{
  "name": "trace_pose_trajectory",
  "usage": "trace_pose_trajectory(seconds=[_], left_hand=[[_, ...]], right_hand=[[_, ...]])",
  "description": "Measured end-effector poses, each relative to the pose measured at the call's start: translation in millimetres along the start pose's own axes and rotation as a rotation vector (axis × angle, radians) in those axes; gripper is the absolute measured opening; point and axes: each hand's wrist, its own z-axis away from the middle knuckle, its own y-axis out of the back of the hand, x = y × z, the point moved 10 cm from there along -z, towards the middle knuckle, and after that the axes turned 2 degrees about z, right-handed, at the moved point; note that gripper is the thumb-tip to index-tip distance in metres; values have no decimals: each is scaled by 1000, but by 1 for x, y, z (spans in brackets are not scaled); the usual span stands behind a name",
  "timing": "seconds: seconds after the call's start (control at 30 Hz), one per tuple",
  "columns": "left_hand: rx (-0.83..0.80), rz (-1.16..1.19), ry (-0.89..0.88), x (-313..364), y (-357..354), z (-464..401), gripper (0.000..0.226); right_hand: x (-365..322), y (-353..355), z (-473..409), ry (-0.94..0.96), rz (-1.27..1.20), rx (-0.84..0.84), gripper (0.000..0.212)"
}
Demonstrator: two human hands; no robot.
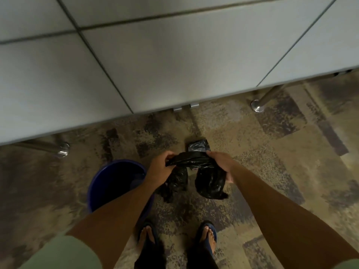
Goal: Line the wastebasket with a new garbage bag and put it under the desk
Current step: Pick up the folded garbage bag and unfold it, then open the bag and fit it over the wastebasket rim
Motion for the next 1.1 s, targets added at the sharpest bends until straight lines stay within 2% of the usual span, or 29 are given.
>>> trace_pose_trajectory(seconds=[0.17,0.3,0.37,0.5,0.6,0.67,0.77,0.87,0.93,1.03,1.1], left_hand=[[-22,-19,124,0,53,25,18],[-85,-64,137,11,78,48,15],[-98,-14,211,12,90,61,17],[-46,67,365,12,117,80,22],[23,86,442,16,136,90,13],[41,132,518,16,144,100,15],[111,277,603,16,157,114,17],[169,430,648,16,168,127,14],[179,499,671,12,174,137,28],[178,578,684,1,186,155,48],[205,614,663,-10,198,166,59]], right_hand=[[-37,-7,23,196,142,120,30],[-75,-27,45,431,273,226,15],[-93,-46,62,559,432,235,12],[-120,-81,122,870,829,389,39],[-122,-134,175,1150,1049,209,52],[-114,-169,200,1254,1207,124,56],[-103,-210,214,1281,1321,75,60],[-95,-235,214,1251,1356,24,36],[-96,-240,211,1190,1261,-18,26],[-92,-238,199,914,996,-131,14],[-91,-239,199,821,879,-153,11]])
